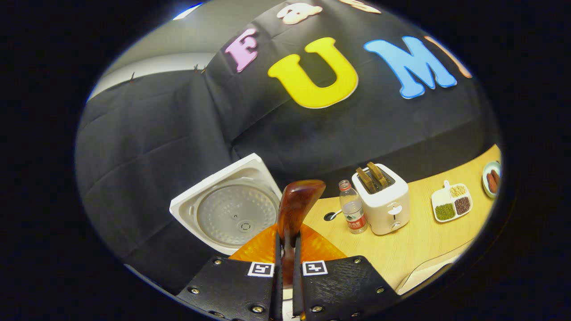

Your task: Close the left gripper, press the button to open the rice cooker; take a wooden spoon from the chopstick holder with the right hand, scoop a spoonful of rice and pour it into the rice cooker, then put the wooden spoon back into the chopstick holder.

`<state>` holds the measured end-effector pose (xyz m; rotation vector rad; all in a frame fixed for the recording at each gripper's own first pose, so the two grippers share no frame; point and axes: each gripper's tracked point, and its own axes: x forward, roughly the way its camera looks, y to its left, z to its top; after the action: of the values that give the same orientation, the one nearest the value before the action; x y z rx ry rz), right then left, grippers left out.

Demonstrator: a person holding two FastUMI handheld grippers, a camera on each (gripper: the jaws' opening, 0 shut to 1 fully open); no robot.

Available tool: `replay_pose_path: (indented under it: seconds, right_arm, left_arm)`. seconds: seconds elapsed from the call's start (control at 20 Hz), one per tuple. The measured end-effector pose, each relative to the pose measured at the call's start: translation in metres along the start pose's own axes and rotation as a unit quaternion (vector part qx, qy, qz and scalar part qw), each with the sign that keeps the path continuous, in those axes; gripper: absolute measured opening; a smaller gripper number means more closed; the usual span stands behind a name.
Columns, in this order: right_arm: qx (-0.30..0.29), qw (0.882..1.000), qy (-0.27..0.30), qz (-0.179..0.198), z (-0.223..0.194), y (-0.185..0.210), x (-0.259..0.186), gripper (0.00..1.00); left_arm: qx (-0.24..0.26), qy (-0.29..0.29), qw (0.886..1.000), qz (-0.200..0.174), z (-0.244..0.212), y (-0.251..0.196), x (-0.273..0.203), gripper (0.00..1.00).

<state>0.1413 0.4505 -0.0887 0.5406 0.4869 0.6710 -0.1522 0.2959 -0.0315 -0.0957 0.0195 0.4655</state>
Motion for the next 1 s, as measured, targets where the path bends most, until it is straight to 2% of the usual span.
replay_pose_path:
  seconds: [0.2,0.4,1.0]
  right_arm:
    - [0.034,0.998,-0.042,-0.018,0.036,-0.023,-0.032,0.09]
    - [0.021,0.995,-0.080,-0.052,0.068,-0.056,-0.069,0.09]
    - [0.000,0.979,-0.129,-0.154,0.125,-0.166,-0.186,0.09]
  left_arm:
    - [0.001,-0.006,1.000,-0.018,0.009,-0.020,0.012,0.96]
    - [0.004,-0.012,0.999,-0.043,0.016,-0.044,0.017,0.95]
    - [-0.009,-0.028,0.992,-0.122,0.035,-0.149,0.026,0.95]
